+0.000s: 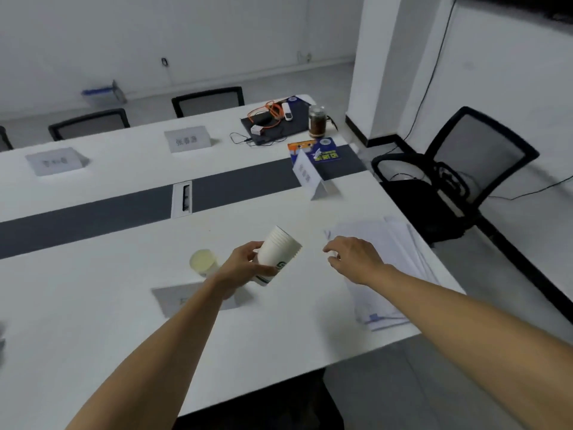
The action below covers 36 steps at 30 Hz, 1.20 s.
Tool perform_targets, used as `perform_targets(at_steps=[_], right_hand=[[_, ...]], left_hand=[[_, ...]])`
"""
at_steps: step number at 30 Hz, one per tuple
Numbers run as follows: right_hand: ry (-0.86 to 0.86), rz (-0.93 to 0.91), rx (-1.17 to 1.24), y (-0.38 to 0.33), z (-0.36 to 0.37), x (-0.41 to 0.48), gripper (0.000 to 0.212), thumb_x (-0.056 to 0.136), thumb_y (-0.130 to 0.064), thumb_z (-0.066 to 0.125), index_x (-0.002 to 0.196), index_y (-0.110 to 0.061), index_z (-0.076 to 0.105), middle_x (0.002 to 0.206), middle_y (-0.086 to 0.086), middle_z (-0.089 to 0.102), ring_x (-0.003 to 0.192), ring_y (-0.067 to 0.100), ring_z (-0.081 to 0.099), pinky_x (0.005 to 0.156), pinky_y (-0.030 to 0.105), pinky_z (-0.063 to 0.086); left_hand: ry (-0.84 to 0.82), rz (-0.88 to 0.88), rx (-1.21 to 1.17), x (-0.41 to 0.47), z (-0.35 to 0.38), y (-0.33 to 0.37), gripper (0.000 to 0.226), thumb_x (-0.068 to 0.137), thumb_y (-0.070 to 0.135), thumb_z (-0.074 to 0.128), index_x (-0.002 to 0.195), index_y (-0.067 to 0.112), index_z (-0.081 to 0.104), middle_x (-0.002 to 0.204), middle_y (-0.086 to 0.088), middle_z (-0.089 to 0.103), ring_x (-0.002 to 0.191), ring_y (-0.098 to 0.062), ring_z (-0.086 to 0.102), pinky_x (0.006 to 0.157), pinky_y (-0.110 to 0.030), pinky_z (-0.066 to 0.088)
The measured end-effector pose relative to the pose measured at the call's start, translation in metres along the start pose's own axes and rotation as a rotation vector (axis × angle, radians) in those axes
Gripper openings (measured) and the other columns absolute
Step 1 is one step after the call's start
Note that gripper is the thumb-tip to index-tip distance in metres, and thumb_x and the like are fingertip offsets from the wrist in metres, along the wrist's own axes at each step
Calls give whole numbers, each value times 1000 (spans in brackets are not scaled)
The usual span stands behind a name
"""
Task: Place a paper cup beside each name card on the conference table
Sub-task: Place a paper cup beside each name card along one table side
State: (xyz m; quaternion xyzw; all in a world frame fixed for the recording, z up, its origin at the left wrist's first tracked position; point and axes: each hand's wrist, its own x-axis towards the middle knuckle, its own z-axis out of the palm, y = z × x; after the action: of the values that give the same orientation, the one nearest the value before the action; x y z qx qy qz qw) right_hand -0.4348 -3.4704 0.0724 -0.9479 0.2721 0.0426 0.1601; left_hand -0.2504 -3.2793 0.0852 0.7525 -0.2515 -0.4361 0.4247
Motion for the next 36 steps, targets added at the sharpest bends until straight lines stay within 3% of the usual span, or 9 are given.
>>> perform_targets(at_steps=[3, 10, 12, 20, 25, 31, 36], right_hand=[[24, 24, 4, 61, -23, -46, 32, 98, -28, 47, 127, -25, 59, 132, -3, 58, 109, 22, 60, 87, 33, 47], [124, 109, 25, 188, -73, -119, 30, 94, -33, 53, 123, -29, 62, 124, -7, 63, 102, 16, 63, 83, 34, 51], [141, 102, 48, 206, -81, -120, 31, 93, -35, 54, 122, -29, 63, 120, -8, 65, 99, 14, 63, 80, 33, 51], [170, 11, 61, 280, -104, -58, 35, 94, -36, 53, 128, -28, 58, 117, -9, 64, 100, 15, 63, 73, 30, 48], [110, -34, 66, 319, -129, -5, 25, 96, -33, 51, 115, -24, 64, 110, -8, 65, 97, 19, 64, 75, 38, 52], [115, -165, 65, 347, -161, 68, 24, 97, -33, 50, 113, -23, 65, 110, -7, 64, 95, 19, 62, 73, 34, 49], [84, -337, 89, 365, -169, 126, 24, 98, -33, 49, 112, -22, 64, 113, -8, 64, 97, 21, 63, 73, 35, 49]], left_hand=[[-65, 20, -4, 1, 73, 20, 68, 61, 10, 83, 124, 21, 57, 113, -14, 65, 98, -28, 64, 87, -42, 54], [-222, 109, 110, 18, 207, 82, 55, 77, 9, 79, 124, 22, 54, 114, -7, 63, 102, -21, 61, 87, -34, 56], [-245, 128, 127, 30, 224, 99, 53, 77, 8, 78, 123, 23, 55, 116, -6, 62, 104, -21, 61, 85, -32, 56], [-283, 139, 127, 131, 286, 145, 57, 71, 15, 80, 121, 25, 55, 117, -9, 64, 107, -27, 60, 93, -43, 53], [-278, 107, 95, 186, 295, 174, 50, 79, 5, 75, 119, 26, 54, 111, -3, 64, 102, -20, 60, 87, -36, 54], [-216, 31, 89, 241, 278, 210, 57, 78, 9, 78, 125, 27, 52, 114, 1, 63, 107, -18, 59, 78, -25, 54], [-93, -31, 73, 264, 271, 222, 62, 78, 11, 78, 131, 22, 49, 118, -2, 61, 113, -24, 57, 91, -35, 53]])
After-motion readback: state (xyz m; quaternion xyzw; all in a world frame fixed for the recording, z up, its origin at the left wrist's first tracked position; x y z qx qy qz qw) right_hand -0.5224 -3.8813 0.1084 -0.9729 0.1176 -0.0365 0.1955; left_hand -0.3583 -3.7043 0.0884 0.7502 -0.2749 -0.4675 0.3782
